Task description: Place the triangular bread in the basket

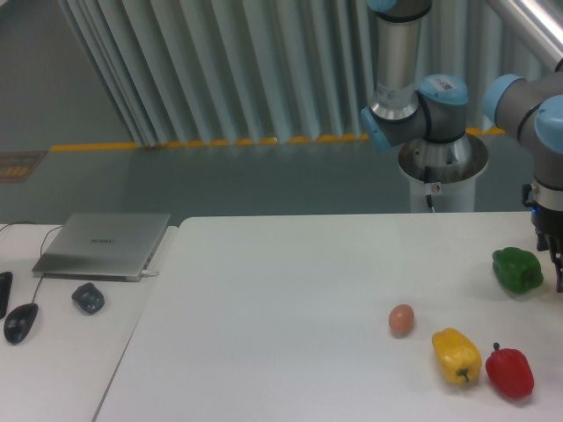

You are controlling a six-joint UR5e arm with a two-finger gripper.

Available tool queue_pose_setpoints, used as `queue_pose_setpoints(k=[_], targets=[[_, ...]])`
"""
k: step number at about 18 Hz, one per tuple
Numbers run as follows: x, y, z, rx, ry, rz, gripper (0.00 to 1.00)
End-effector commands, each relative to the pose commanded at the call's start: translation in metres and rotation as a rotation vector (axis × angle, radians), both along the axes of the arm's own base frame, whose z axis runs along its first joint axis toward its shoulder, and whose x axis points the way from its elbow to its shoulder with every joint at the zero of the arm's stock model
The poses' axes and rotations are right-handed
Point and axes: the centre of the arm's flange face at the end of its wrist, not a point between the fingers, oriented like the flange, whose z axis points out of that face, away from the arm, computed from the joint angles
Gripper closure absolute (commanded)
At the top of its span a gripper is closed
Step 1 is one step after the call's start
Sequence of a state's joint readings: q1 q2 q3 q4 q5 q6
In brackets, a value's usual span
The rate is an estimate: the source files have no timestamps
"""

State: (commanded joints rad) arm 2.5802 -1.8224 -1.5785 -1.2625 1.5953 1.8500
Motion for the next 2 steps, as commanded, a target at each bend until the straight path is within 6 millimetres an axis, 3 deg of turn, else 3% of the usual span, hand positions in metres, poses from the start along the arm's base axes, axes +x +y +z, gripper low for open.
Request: queue_pose_setpoints(k=[2], targets=[[0.0004, -0.0002, -0.0009, -0.002, -0.003, -0.002, 0.00]])
